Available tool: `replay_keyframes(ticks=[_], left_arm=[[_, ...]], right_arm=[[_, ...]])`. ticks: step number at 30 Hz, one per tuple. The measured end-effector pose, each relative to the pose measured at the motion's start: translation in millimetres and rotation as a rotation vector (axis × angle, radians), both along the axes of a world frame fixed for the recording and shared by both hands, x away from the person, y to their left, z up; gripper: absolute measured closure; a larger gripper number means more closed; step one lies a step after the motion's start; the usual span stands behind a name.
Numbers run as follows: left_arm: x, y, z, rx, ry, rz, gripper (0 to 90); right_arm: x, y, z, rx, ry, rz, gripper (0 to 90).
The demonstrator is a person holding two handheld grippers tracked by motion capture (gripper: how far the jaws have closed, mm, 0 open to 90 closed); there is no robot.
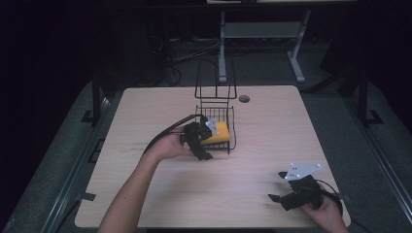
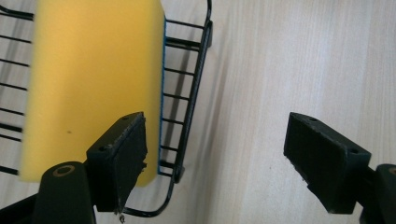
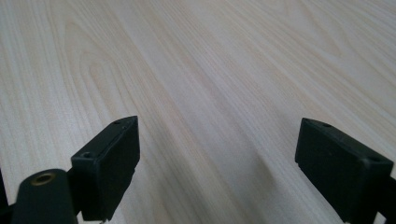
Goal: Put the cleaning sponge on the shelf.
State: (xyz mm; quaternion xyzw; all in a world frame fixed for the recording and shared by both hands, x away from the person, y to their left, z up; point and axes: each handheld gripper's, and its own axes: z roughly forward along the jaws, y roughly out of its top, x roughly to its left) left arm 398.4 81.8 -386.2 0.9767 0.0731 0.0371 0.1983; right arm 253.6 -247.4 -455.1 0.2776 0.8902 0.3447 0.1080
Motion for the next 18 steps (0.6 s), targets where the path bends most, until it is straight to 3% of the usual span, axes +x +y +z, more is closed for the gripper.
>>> replay_keyframes(ticks=[12, 18], left_arm=[[-13.7, 5.1, -5.4, -0.001, 0.011, 0.002, 20.7], [-19.0, 7.1, -6.5, 0.021, 0.007, -0.006, 20.2]], right_arm=[[-0.4, -1.6, 0.2, 0.007, 0.000, -0.014, 13.7], [-0.2, -1.5, -0.3, 0.004, 0.000, -0.012, 13.7]])
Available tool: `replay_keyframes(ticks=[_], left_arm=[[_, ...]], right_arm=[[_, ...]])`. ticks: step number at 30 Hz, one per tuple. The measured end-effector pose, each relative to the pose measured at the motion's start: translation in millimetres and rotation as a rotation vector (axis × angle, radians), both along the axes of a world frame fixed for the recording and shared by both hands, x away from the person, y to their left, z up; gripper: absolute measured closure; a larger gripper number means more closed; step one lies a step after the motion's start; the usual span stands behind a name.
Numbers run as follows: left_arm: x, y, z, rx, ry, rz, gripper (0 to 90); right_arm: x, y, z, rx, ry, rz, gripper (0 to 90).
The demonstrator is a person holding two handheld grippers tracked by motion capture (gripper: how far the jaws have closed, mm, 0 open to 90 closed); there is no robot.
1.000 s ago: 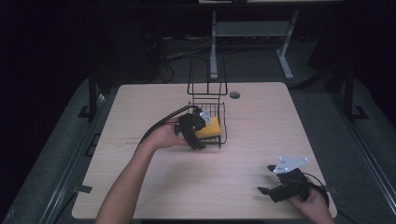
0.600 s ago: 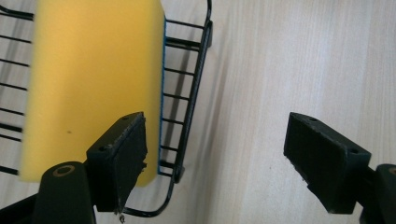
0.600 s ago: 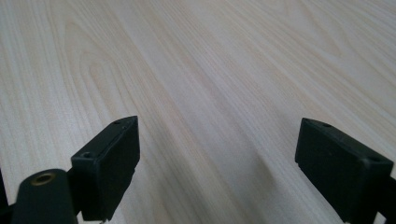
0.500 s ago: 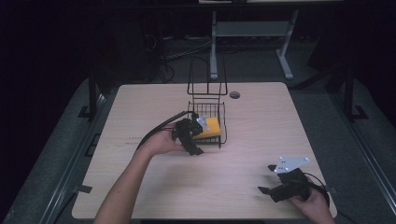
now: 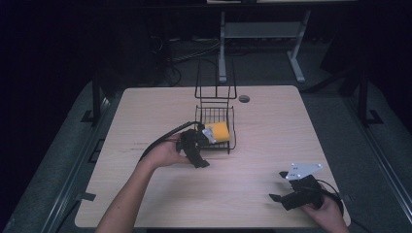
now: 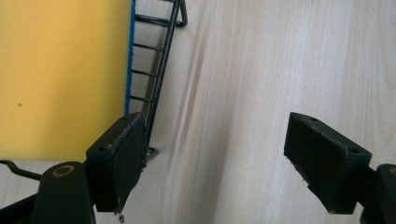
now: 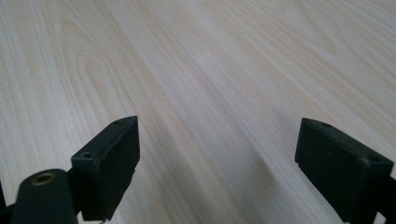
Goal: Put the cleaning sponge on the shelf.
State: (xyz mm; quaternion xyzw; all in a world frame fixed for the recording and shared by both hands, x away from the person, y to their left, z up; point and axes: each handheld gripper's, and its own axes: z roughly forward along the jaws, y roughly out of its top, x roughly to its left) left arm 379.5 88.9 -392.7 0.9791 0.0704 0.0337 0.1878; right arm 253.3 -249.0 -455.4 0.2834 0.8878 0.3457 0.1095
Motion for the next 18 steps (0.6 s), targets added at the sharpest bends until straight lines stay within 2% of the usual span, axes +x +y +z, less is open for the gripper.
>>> replay_keyframes(ticks=[9, 11, 18], left_arm=[[-7.2, 1.0, 5.4, -0.001, -0.016, -0.011, 20.2], [-8.8, 2.0, 5.0, -0.015, -0.016, -0.011, 20.2], [-15.8, 5.8, -1.8, -0.015, -0.006, -0.008, 20.2]], right_arm=[[-0.4, -0.4, -0.5, -0.002, 0.002, -0.002, 13.7], [-0.5, -0.1, -0.7, -0.003, 0.000, 0.000, 13.7], [-0.4, 0.5, -1.0, -0.013, 0.006, 0.004, 13.7]])
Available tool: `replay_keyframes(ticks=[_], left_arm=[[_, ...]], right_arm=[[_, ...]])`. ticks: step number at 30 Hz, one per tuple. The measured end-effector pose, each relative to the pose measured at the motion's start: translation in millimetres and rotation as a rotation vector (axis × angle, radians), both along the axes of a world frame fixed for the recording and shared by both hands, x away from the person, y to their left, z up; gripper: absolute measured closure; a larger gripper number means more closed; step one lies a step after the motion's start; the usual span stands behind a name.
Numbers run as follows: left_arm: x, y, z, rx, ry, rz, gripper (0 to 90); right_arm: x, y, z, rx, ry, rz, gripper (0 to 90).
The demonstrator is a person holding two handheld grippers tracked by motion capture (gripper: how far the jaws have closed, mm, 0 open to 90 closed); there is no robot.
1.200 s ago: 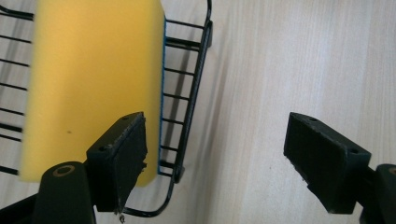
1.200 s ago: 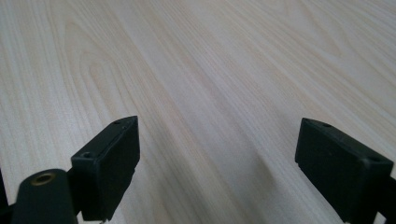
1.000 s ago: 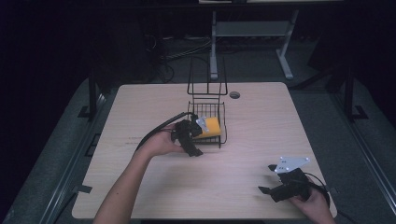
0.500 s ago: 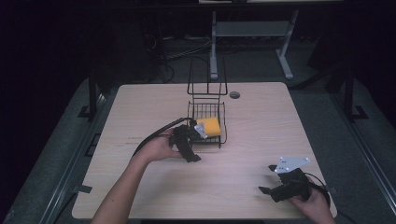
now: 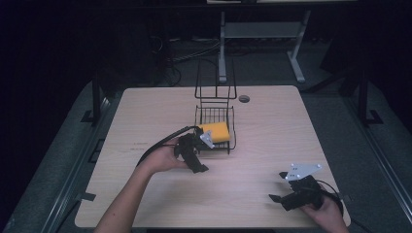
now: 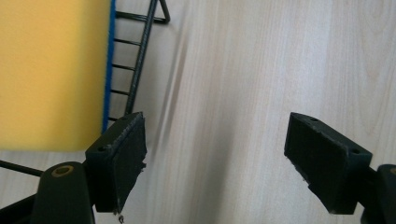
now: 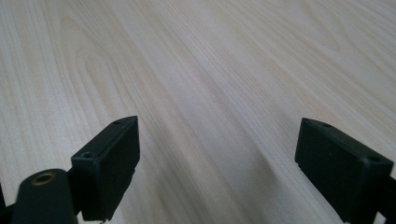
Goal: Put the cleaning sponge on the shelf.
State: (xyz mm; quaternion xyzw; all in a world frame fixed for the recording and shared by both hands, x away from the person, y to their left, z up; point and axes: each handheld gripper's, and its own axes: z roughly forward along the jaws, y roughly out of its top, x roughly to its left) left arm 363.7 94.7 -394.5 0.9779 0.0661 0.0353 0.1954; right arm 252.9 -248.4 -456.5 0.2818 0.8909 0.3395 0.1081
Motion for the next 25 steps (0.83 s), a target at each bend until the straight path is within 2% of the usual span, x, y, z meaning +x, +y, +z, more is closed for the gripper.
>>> replay_keyframes(ticks=[4, 6, 21, 25], left_arm=[[-4.5, 3.9, -3.0, -0.013, 0.004, 0.006, 20.3], [-7.1, 6.2, -5.1, -0.003, 0.003, 0.007, 20.3], [-25.3, 23.9, -11.9, -0.006, 0.003, 0.021, 20.4], [-33.5, 30.1, -14.2, -0.018, 0.000, 0.025, 20.4]], right_arm=[[-0.2, 0.1, -0.3, -0.002, 0.000, 0.001, 13.7], [-0.6, 0.9, -0.5, 0.000, 0.002, -0.001, 13.7], [-1.2, 3.6, -1.9, -0.011, 0.001, 0.005, 13.7], [-1.8, 4.4, -1.9, -0.010, 0.008, 0.000, 13.7]])
